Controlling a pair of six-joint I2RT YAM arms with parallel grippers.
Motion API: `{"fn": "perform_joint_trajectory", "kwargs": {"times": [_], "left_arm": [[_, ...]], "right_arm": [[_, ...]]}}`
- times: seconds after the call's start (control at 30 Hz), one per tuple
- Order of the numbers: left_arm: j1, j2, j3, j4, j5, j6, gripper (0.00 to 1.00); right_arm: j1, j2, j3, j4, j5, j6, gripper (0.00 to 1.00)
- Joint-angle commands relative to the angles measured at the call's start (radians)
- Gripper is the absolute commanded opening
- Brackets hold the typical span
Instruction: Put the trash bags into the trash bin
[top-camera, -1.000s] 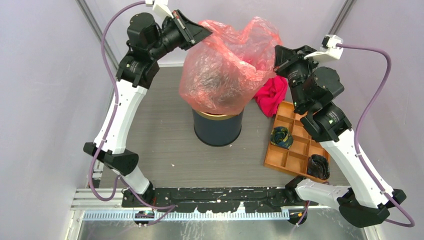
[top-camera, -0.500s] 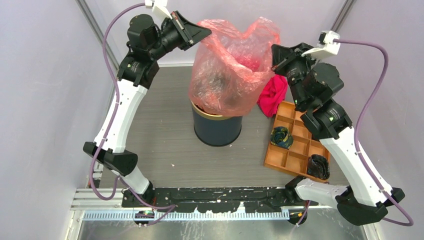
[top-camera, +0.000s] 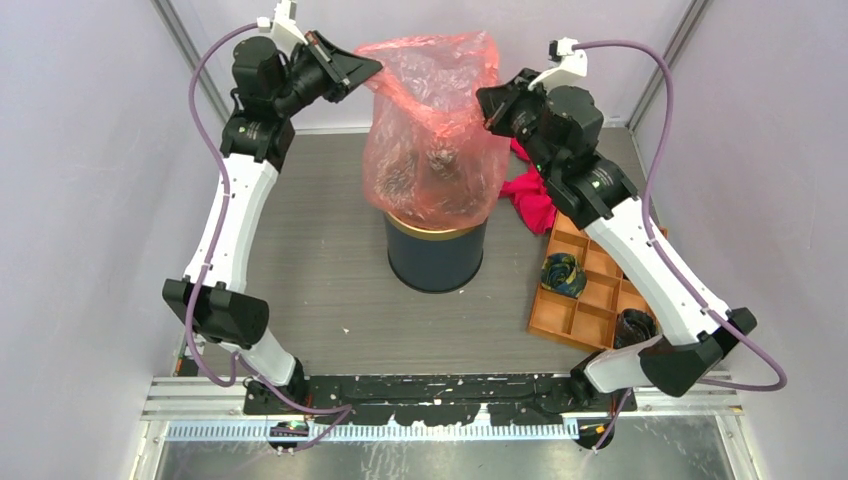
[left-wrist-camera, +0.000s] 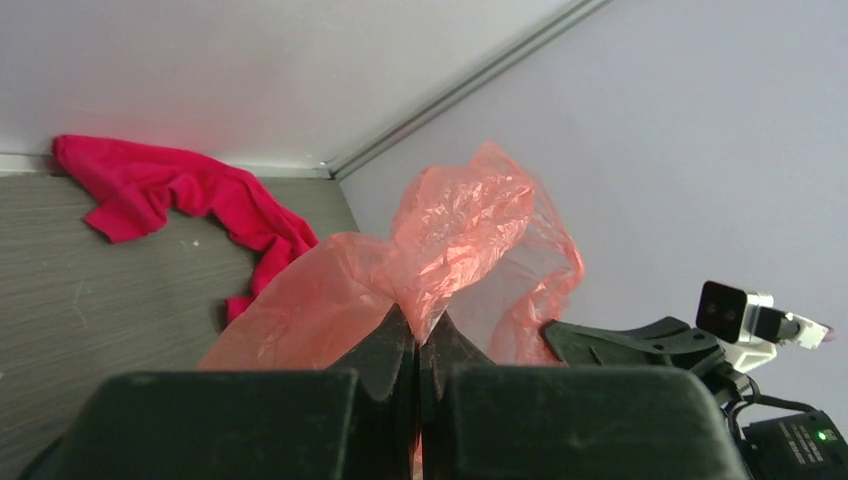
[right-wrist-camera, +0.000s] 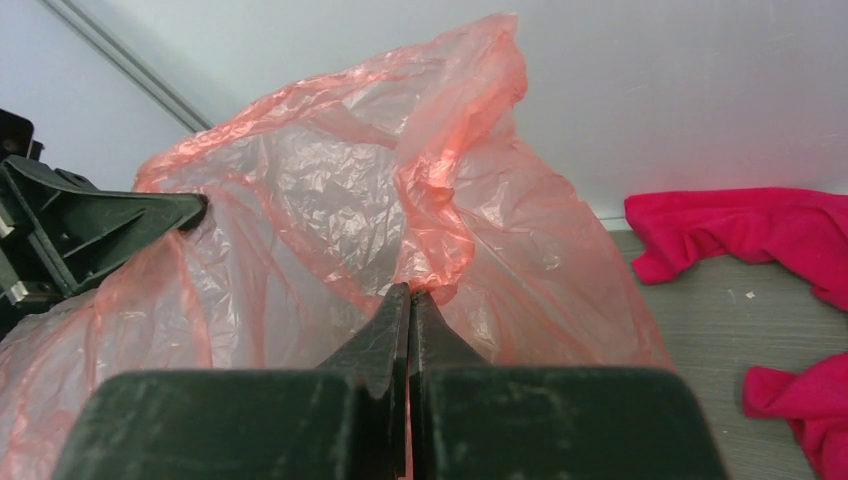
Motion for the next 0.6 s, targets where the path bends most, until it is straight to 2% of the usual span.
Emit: {"fn": "perform_joint_trajectory", "kwargs": {"times": [0.0, 0.27, 0.47, 0.5, 0.57], "left_arm": [[-0.004, 0.011, -0.025, 0.144, 0.082, -0.055, 0.0], [-0.08, 0.038, -0.035, 0.182, 0.079, -0.053, 0.01], [-0.092, 0.068, -0.036, 0.188, 0.078, -0.048, 0.01], [-0.09, 0.071, -0.031, 0.183, 0.079, -0.037, 0.01], [-0.089, 0.08, -0.012, 0.163, 0.073, -0.019, 0.0]], "right_arm": [[-0.012, 0.003, 0.086, 0.001, 0.019, -0.046, 0.01], [-0.1, -0.017, 0.079, -0.035, 0.035, -0.043, 0.01], [-0.106, -0.076, 0.043, -0.064, 0.028, -0.042, 0.01], [-0.106, -0.09, 0.034, -0.069, 0.004, -0.039, 0.05], [-0.106, -0.108, 0.035, -0.1, -0.05, -0.032, 0.22]]}}
